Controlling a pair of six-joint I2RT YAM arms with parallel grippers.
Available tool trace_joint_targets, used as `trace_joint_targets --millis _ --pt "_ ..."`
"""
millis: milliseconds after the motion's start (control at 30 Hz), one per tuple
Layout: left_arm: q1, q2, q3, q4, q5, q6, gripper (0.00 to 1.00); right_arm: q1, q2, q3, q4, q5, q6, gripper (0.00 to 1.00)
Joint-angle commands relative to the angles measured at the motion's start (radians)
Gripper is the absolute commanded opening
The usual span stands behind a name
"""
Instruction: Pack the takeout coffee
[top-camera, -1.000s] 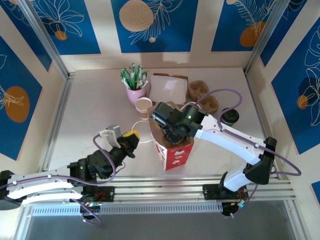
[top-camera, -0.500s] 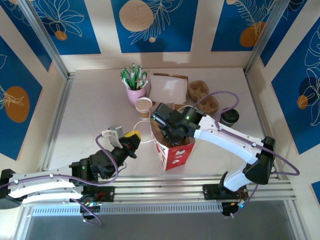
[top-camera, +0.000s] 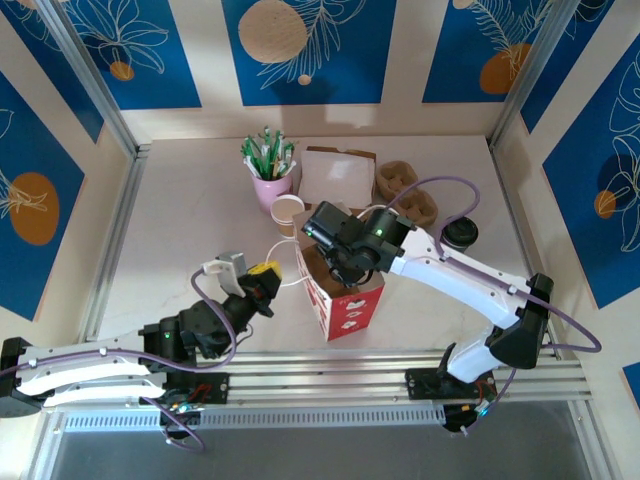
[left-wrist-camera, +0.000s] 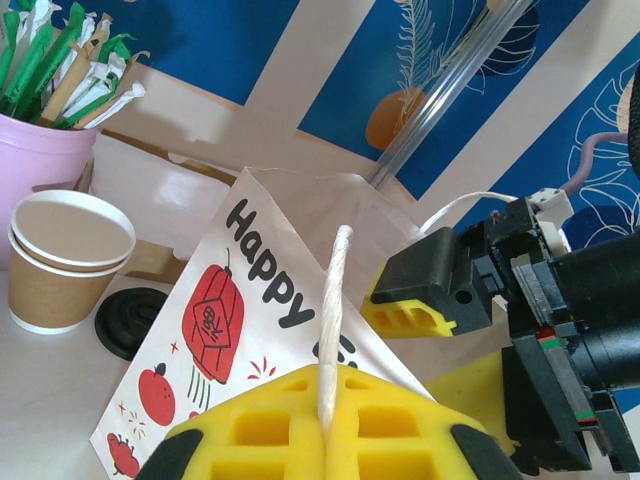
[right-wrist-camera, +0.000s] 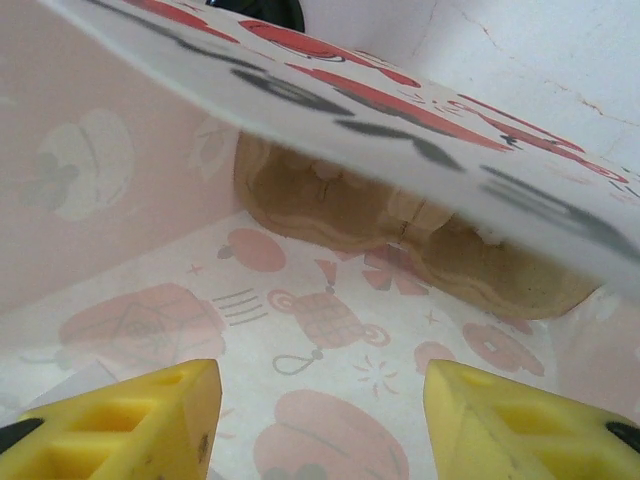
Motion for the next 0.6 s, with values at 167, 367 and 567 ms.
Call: trace_joint_targets --millis 167,367,567 --pt "-0.011 -0.022 0.014 -0.006 -0.028 0.031 0.0 -0.001 -0.004 0.094 -0.058 0.064 -0.09 0.6" --pt "-0.011 -0.015 0.025 -0.024 -0.03 0.03 0.0 -0.046 0.026 0.181 0.049 -0.054 -0.355 0.63" --pt "-0.011 -0.014 0.05 -0.07 -0.034 0.035 0.04 -0.056 0.034 0.294 0.029 -0.064 -0.563 0.64"
